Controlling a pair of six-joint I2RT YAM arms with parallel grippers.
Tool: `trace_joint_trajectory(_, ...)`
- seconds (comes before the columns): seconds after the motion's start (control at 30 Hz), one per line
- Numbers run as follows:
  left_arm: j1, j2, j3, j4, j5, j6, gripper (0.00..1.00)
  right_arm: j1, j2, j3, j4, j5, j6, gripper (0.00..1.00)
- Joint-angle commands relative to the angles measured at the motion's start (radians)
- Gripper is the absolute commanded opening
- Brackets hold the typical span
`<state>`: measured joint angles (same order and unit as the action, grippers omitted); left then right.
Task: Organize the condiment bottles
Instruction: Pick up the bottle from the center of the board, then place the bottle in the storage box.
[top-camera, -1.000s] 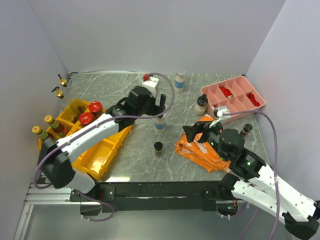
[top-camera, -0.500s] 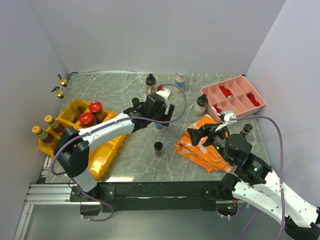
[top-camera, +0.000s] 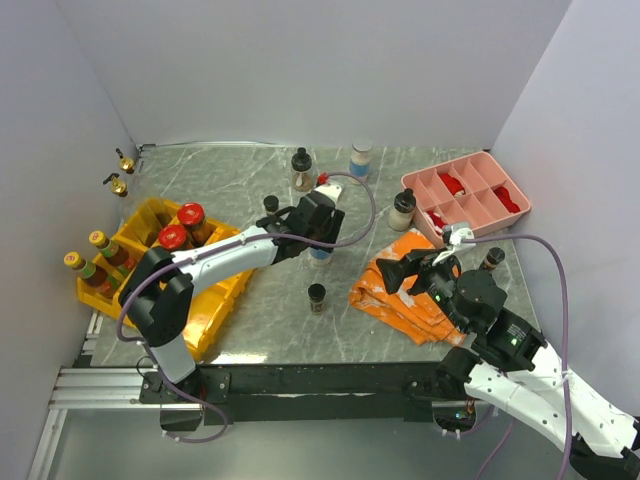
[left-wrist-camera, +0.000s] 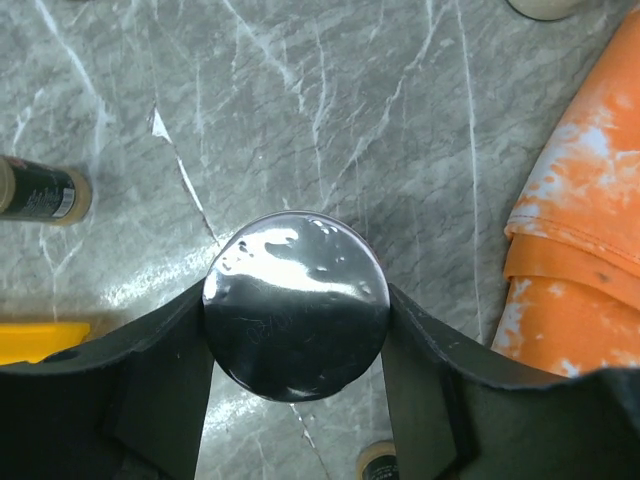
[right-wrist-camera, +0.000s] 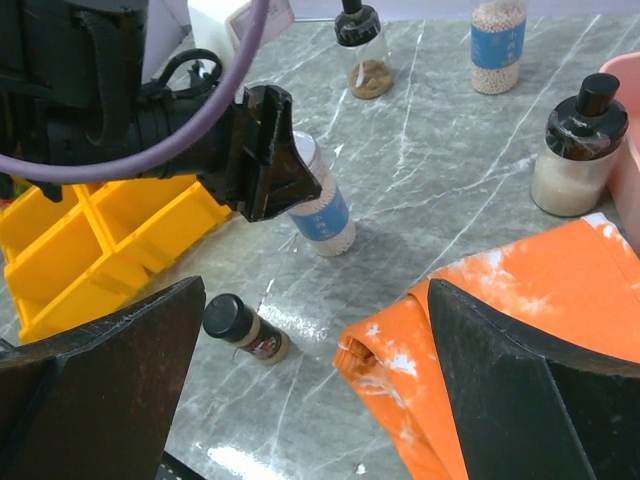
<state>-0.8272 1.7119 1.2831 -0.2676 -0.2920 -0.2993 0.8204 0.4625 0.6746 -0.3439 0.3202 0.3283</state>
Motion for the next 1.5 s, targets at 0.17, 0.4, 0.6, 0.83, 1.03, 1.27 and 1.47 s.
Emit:
trace_joint_trajectory(0.17, -0.004, -0.245, -0.018, -0.019, -0.15, -0.057, 0.01, 0.006, -0.001, 0.039, -0.001, -0.015, -0.017, 1.0)
trace_joint_trajectory(0.4, 0.002, -0.422, -0.086, -0.091, -0.358, -0.11, 0.01, 0.003, -0.024, 0.02, 0.006, -0.026, -0.005, 1.0)
trace_joint_trajectory(0.6, 0.072, -0.555, -0.198, -0.124, -0.409, -0.164, 0.01, 0.006, -0.018, 0.013, 0.009, -0.029, -0.008, 1.0)
trace_joint_trajectory(0.83, 0.243, -0.638, -0.304, -0.047, -0.372, -0.158, 0.01, 0.005, -0.015, 0.008, 0.016, -0.046, -0.005, 1.0)
trace_joint_trajectory(1.03, 0.301, -0.598, -0.34, 0.004, -0.361, -0.19, 0.01, 0.005, -0.025, 0.002, 0.026, -0.05, -0.003, 1.0)
trace_joint_trajectory(1.27, 0.31, -0.477, -0.344, 0.067, -0.389, -0.228, 0.01, 0.005, -0.016, 0.006, 0.02, -0.053, -0.011, 1.0)
trace_joint_trajectory(1.47, 0.329, -0.411, -0.357, 0.09, -0.412, -0.244, 0.01, 0.005, -0.039, 0.0, 0.013, -0.035, -0.017, 1.0)
